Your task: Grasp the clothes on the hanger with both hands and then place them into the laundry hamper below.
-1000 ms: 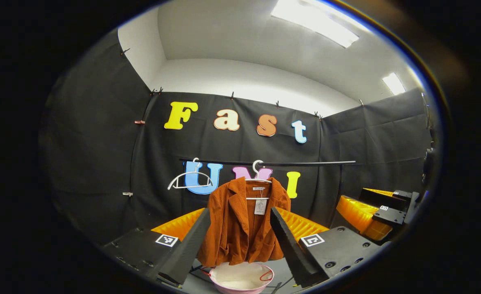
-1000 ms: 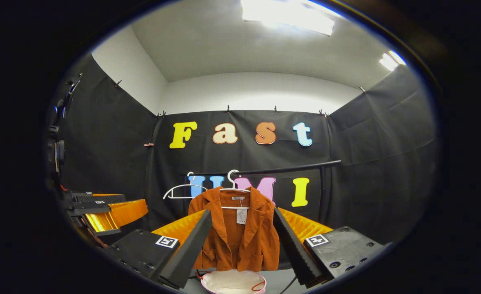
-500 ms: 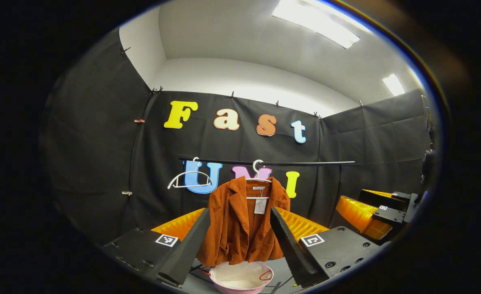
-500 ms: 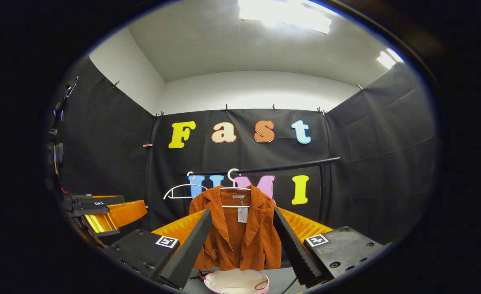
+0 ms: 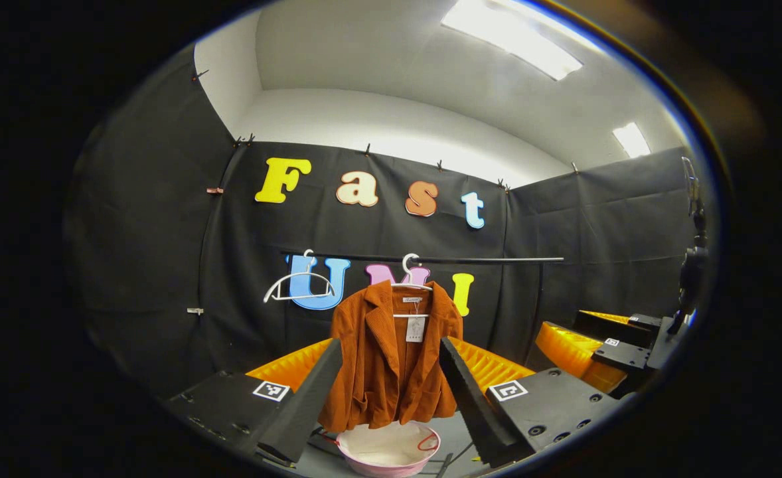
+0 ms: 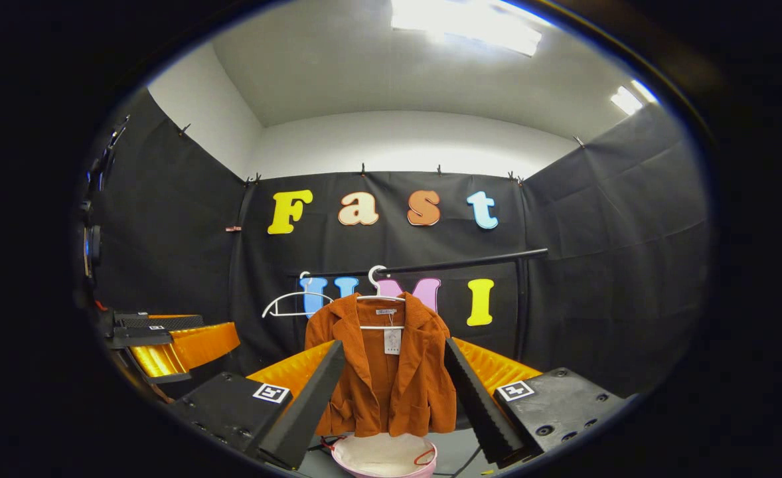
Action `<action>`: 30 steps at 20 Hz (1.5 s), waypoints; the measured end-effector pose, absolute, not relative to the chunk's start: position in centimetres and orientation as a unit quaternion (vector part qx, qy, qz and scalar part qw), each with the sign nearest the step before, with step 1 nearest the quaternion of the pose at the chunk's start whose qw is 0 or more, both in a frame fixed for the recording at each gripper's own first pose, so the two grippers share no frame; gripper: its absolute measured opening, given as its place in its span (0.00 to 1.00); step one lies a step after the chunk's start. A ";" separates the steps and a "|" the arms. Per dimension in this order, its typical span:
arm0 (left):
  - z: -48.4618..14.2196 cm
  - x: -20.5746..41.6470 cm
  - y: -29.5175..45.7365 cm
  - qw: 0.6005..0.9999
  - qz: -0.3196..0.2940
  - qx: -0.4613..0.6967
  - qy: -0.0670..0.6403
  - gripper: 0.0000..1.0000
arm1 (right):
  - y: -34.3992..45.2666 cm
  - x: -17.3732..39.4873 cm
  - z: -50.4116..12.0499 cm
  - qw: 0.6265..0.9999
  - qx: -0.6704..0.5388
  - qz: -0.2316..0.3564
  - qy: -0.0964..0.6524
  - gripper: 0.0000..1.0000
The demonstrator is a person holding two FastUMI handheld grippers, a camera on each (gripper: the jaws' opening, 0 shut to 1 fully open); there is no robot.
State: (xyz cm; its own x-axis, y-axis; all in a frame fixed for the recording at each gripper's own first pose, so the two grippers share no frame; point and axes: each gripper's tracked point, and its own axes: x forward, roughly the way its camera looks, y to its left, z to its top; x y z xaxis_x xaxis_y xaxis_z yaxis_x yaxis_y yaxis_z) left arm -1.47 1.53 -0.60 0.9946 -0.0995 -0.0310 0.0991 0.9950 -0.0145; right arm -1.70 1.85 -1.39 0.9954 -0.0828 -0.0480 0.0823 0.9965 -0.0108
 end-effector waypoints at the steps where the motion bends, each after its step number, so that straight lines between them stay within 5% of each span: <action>1: -0.6 -1.5 1.6 0.999 -0.050 -0.006 0.015 0.93 | 1.9 -1.7 -1.5 0.999 -0.006 -0.043 0.026 0.97; 10: -3.4 2.4 1.7 0.998 -0.045 -0.015 0.045 0.93 | 1.0 3.5 -5.5 0.998 -0.009 -0.032 0.047 0.97; 21: -9.5 20.2 1.5 0.996 0.001 -0.063 0.056 0.91 | -4.3 21.8 -17.5 0.995 0.005 0.011 0.098 0.98; 30: -16.9 29.0 -0.2 0.990 0.029 -0.067 0.117 0.88 | -6.0 29.0 -27.7 0.981 0.034 0.041 0.187 0.98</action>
